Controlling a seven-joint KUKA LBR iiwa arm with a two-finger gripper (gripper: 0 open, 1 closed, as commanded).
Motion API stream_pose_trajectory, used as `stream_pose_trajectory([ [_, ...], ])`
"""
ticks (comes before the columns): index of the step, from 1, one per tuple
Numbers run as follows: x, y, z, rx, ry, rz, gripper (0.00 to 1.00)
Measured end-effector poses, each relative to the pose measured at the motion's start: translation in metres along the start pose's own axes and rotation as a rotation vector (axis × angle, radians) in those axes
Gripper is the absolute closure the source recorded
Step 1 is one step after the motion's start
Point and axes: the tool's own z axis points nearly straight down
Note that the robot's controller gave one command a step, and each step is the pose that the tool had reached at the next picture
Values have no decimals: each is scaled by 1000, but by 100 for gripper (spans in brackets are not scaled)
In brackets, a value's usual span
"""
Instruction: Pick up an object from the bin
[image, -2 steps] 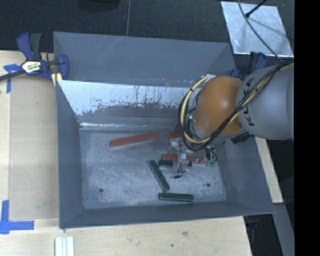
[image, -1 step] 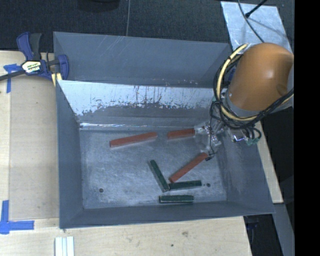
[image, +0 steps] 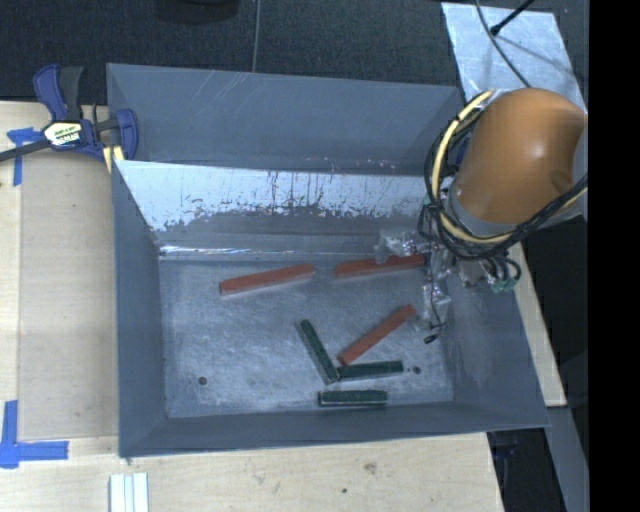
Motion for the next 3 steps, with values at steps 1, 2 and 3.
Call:
stream_pose_trajectory([
  [1, 6, -28, 132, -1, 7, 199, 0],
  [2, 4, -29, 128, 1, 0, 198, 100],
  [3, 16, -71, -9, 5, -6, 3, 100],
])
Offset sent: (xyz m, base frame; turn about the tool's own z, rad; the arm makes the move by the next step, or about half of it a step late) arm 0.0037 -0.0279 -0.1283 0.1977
